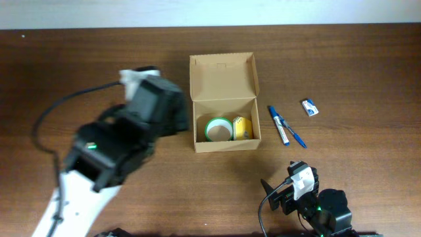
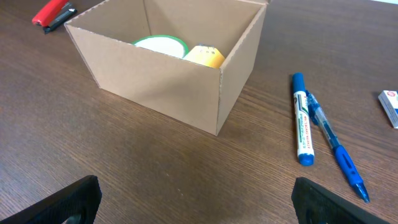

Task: Pack container
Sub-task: 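Move left gripper to the red stapler and grasp it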

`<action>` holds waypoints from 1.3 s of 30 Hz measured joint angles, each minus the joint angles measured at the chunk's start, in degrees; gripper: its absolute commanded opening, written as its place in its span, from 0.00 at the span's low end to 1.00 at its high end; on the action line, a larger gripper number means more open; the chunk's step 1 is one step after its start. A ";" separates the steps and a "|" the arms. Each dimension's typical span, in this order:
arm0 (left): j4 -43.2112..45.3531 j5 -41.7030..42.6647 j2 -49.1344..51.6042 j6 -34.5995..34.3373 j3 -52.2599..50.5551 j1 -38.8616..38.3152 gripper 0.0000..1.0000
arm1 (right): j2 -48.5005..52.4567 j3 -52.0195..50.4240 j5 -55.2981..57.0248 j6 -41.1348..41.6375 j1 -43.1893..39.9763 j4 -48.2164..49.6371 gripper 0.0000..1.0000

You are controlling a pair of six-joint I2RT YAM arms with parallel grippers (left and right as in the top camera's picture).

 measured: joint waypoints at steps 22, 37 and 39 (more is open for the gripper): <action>23.15 9.03 19.50 14.25 -24.48 26.08 1.00 | 0.02 0.00 0.00 0.02 0.00 0.00 0.99; 36.96 14.69 35.67 19.45 -24.81 32.33 0.64 | 0.02 0.00 0.00 -0.02 0.00 -0.02 0.99; 38.18 14.82 35.67 19.91 -24.79 32.35 0.51 | 0.02 0.00 0.00 -0.04 0.00 0.00 0.99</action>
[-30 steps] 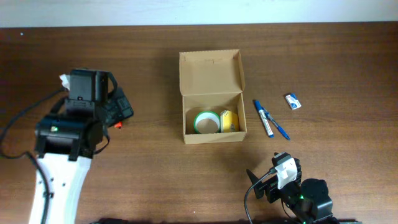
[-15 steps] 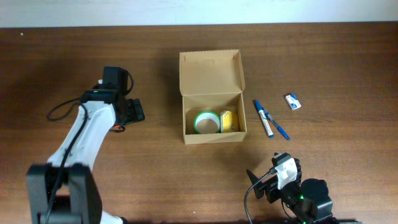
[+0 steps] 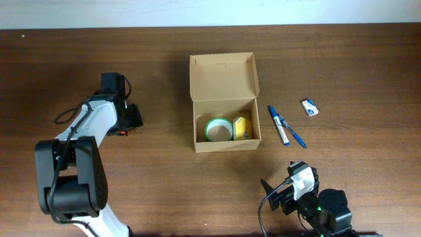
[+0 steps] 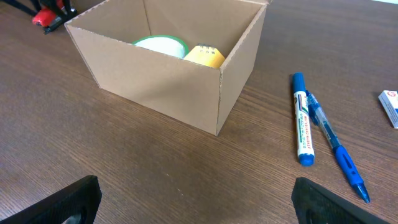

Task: Pack container
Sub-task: 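Move left gripper to the red stapler and grasp it, then lower the red stapler into the box and open the gripper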

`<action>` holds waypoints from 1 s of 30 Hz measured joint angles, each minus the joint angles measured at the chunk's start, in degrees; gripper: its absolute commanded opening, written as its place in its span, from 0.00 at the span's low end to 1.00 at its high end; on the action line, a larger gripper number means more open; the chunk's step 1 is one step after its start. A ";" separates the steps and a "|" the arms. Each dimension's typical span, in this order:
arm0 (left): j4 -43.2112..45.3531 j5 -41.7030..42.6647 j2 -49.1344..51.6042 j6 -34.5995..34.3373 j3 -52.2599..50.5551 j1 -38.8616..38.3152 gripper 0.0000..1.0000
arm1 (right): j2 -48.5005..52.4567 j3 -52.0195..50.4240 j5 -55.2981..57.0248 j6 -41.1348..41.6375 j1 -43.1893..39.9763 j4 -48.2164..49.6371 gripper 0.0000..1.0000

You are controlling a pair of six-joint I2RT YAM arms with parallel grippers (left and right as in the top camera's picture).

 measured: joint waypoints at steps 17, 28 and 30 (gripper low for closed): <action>-1.05 0.28 1.46 0.31 0.57 -0.02 0.02 | 0.00 0.00 0.00 0.04 0.00 -0.02 0.99; -17.09 0.31 -0.46 12.35 27.47 -6.86 0.02 | 0.00 0.00 0.00 0.04 0.00 0.00 0.99; -17.94 0.31 -2.58 14.71 32.09 -11.23 0.02 | 0.00 0.00 0.00 0.02 0.00 -0.02 0.99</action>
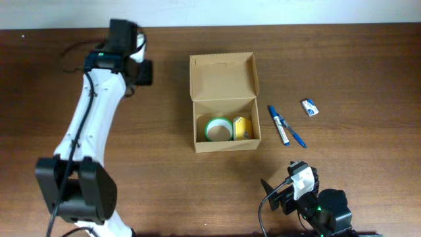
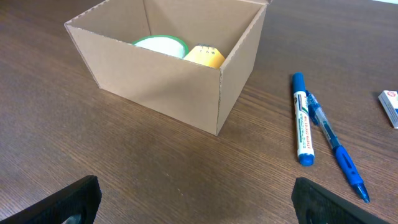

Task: Pack container
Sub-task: 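Lower the red stapler into the box and open the gripper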

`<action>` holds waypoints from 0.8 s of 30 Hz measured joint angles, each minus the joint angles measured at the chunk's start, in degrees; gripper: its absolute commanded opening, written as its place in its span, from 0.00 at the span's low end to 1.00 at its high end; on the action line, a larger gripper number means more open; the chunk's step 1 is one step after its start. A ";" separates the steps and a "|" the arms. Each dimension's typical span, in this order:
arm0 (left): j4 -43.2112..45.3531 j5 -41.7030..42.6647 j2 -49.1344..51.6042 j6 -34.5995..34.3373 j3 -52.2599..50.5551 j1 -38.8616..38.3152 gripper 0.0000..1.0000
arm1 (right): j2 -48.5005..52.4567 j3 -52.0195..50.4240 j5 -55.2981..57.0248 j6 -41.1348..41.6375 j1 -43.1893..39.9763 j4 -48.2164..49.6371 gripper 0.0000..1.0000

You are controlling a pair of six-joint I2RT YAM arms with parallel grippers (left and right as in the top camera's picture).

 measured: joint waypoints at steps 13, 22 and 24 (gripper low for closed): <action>-8.55 7.04 -1.40 26.97 4.42 -26.18 0.02 | 0.00 0.00 0.00 0.02 0.00 0.00 0.99; -12.79 12.02 0.17 46.64 4.42 -26.40 0.02 | 0.00 0.00 0.00 0.02 0.00 0.02 0.99; -12.74 12.04 2.38 47.47 4.42 -26.40 0.02 | 0.00 0.00 0.00 0.00 0.00 0.02 0.99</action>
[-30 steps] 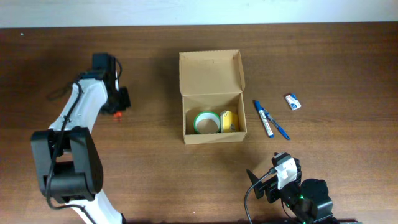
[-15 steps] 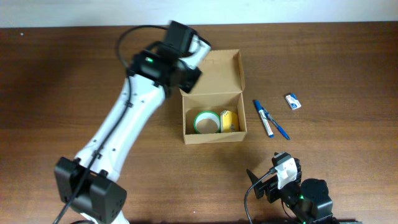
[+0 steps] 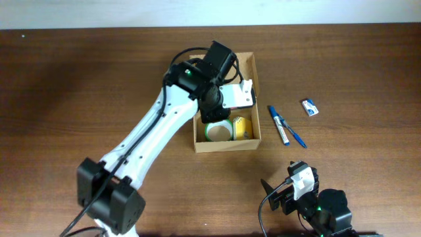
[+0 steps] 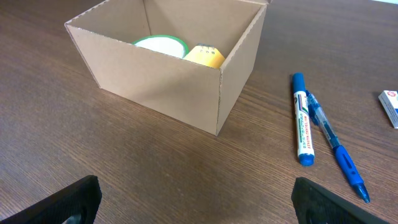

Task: Pack container
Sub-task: 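Lower the red stapler into the box and open the gripper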

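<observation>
An open cardboard box (image 3: 227,146) sits mid-table with its lid flap folded back. Inside lie a green tape roll (image 3: 217,131) and a yellow item (image 3: 242,127); the right wrist view shows the same box (image 4: 155,81), roll (image 4: 160,43) and yellow item (image 4: 205,55). My left gripper (image 3: 214,112) hangs over the box's back left part. Its fingers are hidden under the wrist, so whether it holds anything cannot be told. My right gripper (image 4: 199,202) rests open near the front edge, with nothing between its fingers.
A blue-capped marker (image 3: 278,125) and a blue pen (image 3: 295,136) lie side by side just right of the box, also visible as marker (image 4: 303,127) and pen (image 4: 336,149). A small white-and-blue packet (image 3: 310,107) lies further right. The right arm (image 3: 304,191) sits at the front.
My left arm has swung from the far left of the table, beyond the box, to a spot over the open box. The right gripper and the items on the table have not moved.
A red-and-black object lay left of the box while my left arm was above that side. Then the left gripper was down at that object. After that the gripper was at the far left and the object was gone from its place. Now the gripper is over the box.
</observation>
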`<action>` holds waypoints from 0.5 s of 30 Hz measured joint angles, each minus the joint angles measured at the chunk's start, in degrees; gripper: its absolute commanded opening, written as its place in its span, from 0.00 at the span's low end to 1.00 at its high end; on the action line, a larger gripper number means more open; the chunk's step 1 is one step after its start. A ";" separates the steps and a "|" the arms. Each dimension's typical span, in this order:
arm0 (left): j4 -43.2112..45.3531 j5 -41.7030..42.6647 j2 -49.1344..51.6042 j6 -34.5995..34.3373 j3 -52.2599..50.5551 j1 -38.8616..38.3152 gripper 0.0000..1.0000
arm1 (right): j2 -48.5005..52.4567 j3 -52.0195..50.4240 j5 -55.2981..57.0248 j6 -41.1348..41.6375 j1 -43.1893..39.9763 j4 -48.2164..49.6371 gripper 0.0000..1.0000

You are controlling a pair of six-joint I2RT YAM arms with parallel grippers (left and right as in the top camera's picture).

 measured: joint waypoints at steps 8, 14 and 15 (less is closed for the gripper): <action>4.70 -0.09 3.15 0.63 0.00 0.81 0.02 | 0.00 0.00 0.00 0.00 0.00 -0.02 0.99; 7.10 -0.31 7.65 2.80 0.00 1.88 0.02 | 0.00 0.00 0.00 0.00 0.00 -0.02 0.99; 7.37 -0.28 8.09 3.19 0.00 1.88 0.02 | 0.00 0.00 0.00 0.00 0.00 0.00 0.99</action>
